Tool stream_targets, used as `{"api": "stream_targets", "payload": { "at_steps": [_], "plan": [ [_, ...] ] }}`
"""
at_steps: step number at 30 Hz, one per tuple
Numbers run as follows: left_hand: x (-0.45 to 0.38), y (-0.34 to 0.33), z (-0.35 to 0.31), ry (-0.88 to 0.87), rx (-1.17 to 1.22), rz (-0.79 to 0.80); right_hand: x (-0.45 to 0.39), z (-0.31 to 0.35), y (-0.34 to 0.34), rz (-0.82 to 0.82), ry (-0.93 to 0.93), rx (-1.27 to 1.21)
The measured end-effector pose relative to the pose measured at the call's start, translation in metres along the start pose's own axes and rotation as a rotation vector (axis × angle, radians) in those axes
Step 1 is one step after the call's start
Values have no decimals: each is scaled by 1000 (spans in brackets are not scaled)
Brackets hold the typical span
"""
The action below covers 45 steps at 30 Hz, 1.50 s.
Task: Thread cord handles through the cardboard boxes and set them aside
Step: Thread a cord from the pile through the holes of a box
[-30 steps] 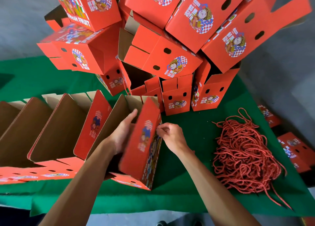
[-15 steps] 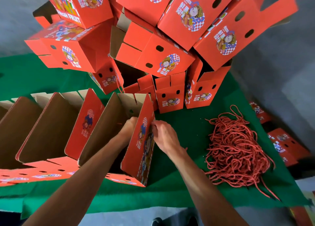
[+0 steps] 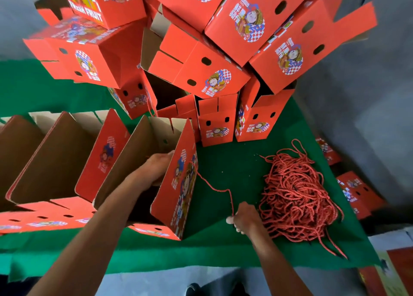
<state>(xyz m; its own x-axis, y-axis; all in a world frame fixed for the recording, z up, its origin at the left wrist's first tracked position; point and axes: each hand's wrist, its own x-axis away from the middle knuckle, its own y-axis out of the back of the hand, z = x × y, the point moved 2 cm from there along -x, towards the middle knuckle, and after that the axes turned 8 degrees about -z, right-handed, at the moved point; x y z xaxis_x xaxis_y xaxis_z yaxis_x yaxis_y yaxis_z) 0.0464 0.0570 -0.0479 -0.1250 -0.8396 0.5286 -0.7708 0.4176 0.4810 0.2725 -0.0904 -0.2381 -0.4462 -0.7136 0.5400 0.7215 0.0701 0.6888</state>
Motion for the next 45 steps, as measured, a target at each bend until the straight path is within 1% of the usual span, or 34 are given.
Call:
{"api": "stream_targets", "payload": {
  "at_steps": [1, 3, 5, 7, 9, 11, 13, 15, 17, 19, 23, 27, 31, 35, 38, 40, 41, 43, 44, 45],
  "plan": [
    [3, 1, 1, 27, 24, -4, 2, 1, -3, 40, 28, 13],
    [16, 5, 4, 75, 94, 37, 5, 2, -8, 65, 126, 92],
    [29, 8, 12, 69, 144, 96, 7, 3, -11, 71, 204, 152],
    [33, 8, 24, 23, 109, 159, 11, 3, -16, 92, 253, 89],
    [37, 7, 32, -10, 111, 236, 20, 10, -20, 115, 235, -119],
    [39, 9, 41, -24, 114, 304, 33, 30, -26, 179, 177, -442],
    [42, 13, 49, -57, 59, 332, 44, 56, -28, 237, 152, -716],
    [42, 17, 55, -53, 46, 340, 52, 80, -23, 290, 188, -937],
    [43, 19, 57, -31, 77, 350, 58, 96, -18, 303, 239, -1078],
    [44, 18, 57, -17, 116, 350, 61, 103, -15, 265, 260, -1134],
    [48, 17, 55, -16, 123, 336, 66, 107, -25, 151, 323, -1129],
    [51, 16, 54, -17, 65, 278, 70, 110, -38, 20, 297, -1170],
    [53, 15, 51, -9, 56, 225, 76, 111, -48, 28, 274, -1198],
    [54, 13, 47, -7, 96, 203, 80, 115, -47, -54, 271, -1160],
    [52, 10, 46, -5, 133, 206, 78, 117, -45, -70, 252, -1114],
    [46, 8, 45, 34, 213, 285, 76, 119, -41, -103, 301, -1090],
    [43, 6, 44, 64, 259, 307, 75, 119, -39, -147, 352, -1048],
    [36, 5, 42, 120, 293, 287, 75, 118, -33, -250, 498, -907],
    [33, 3, 39, 116, 219, 259, 78, 119, -30, -285, 569, -829],
    [30, 2, 38, 79, 81, 238, 80, 120, -29, -314, 623, -733]
  ]
}}
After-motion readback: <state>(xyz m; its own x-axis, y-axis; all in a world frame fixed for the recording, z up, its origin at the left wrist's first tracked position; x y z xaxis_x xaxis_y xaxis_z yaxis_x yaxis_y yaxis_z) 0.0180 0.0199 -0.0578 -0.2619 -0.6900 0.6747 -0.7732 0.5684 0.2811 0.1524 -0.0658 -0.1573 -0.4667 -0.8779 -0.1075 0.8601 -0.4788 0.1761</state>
